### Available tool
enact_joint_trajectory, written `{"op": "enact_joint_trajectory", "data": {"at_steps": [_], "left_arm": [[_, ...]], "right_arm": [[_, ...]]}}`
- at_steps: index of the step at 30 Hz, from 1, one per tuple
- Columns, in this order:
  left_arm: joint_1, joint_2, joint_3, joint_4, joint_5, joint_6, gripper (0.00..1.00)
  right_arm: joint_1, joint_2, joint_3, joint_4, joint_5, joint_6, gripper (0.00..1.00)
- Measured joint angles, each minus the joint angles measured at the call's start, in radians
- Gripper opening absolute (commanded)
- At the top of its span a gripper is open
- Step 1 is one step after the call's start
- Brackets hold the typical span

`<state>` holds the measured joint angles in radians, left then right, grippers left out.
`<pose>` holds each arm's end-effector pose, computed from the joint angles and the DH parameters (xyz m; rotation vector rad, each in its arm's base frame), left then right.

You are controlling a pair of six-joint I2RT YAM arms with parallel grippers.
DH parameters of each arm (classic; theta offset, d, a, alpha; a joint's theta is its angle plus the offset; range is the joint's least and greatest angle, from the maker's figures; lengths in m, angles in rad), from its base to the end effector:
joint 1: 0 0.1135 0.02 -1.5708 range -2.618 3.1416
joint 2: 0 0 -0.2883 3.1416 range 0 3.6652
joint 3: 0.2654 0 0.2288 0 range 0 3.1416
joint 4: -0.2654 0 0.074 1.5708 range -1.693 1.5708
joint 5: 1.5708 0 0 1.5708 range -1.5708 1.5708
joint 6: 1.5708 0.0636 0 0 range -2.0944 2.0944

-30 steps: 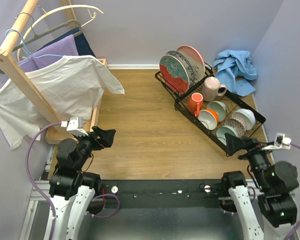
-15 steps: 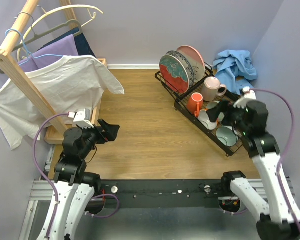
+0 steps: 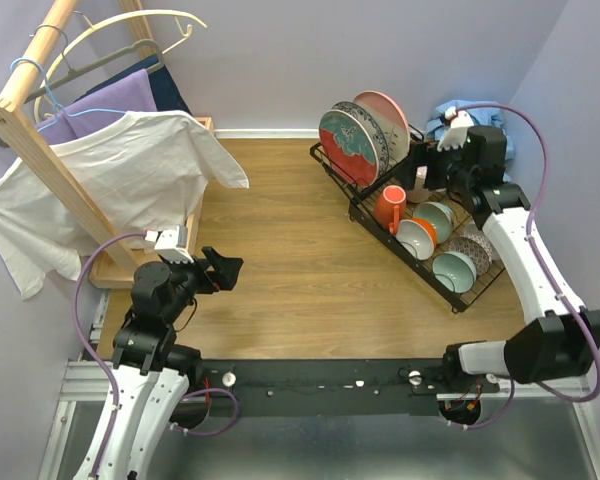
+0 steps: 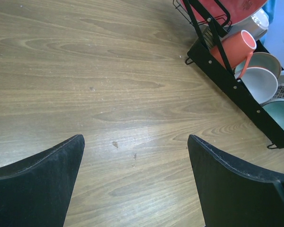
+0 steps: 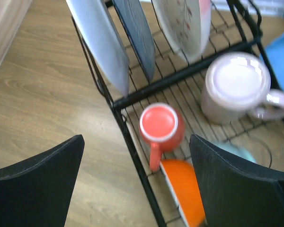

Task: Unload the mixed dishes from the dish rack
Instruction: Pick up the plate from the dish rack.

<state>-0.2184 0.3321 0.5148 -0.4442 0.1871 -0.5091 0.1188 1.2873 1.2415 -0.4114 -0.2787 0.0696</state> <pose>0.0809 -0.0301 0.2713 -0.1381 1.8770 -0.6773 0.2799 0.0510 0.3805 -0.2265 2.0195 0.4012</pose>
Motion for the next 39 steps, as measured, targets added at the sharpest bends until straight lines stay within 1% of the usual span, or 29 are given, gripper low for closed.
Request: {"op": "enact_joint_trajectory", "data": {"at_steps": [3, 5, 9, 11, 12, 14, 15, 17, 20, 21, 23, 24, 28, 36, 39], "left_arm": [[0.000, 0.016, -0.001, 0.002, 0.001, 0.005, 0.99], [0.000, 0.029, -0.001, 0.003, 0.001, 0.010, 0.99], [0.000, 0.051, -0.001, 0.010, 0.001, 0.013, 0.99], [0.000, 0.057, -0.001, 0.010, 0.002, 0.015, 0.99], [0.000, 0.058, -0.001, 0.010, 0.002, 0.015, 0.99], [0.000, 0.058, -0.001, 0.011, 0.002, 0.016, 0.99], [0.000, 0.058, -0.001, 0.011, 0.002, 0.016, 0.99], [0.000, 0.058, -0.001, 0.013, 0.005, 0.016, 0.99], [0.000, 0.058, -0.001, 0.017, 0.008, 0.019, 0.99], [0.000, 0.059, -0.001, 0.017, 0.008, 0.019, 0.99], [0.000, 0.060, -0.001, 0.017, 0.008, 0.019, 0.99], [0.000, 0.063, -0.001, 0.017, 0.008, 0.019, 0.99], [0.000, 0.064, -0.001, 0.017, 0.008, 0.019, 0.99], [0.000, 0.064, -0.001, 0.017, 0.007, 0.020, 0.99], [0.000, 0.063, -0.001, 0.017, 0.007, 0.020, 0.99]], "right_arm": [[0.022, 0.079, 0.071, 0.051, -0.011, -0.024, 0.99], [0.049, 0.113, 0.101, 0.084, -0.014, -0.046, 0.97], [0.124, 0.191, 0.169, 0.128, -0.006, -0.091, 0.88], [0.166, 0.243, 0.203, 0.167, 0.022, -0.117, 0.85], [0.173, 0.251, 0.206, 0.172, 0.029, -0.124, 0.81], [0.195, 0.283, 0.213, 0.203, 0.060, -0.138, 0.78], [0.199, 0.292, 0.214, 0.218, 0.075, -0.142, 0.75], [0.203, 0.315, 0.218, 0.239, 0.095, -0.151, 0.72], [0.210, 0.356, 0.248, 0.258, 0.115, -0.159, 0.66], [0.211, 0.370, 0.261, 0.263, 0.124, -0.164, 0.62], [0.217, 0.392, 0.277, 0.273, 0.134, -0.175, 0.59], [0.222, 0.403, 0.287, 0.276, 0.141, -0.181, 0.56], [0.238, 0.442, 0.319, 0.284, 0.152, -0.189, 0.53], [0.254, 0.513, 0.357, 0.289, 0.199, -0.216, 0.45], [0.256, 0.533, 0.363, 0.290, 0.214, -0.229, 0.37]]}}
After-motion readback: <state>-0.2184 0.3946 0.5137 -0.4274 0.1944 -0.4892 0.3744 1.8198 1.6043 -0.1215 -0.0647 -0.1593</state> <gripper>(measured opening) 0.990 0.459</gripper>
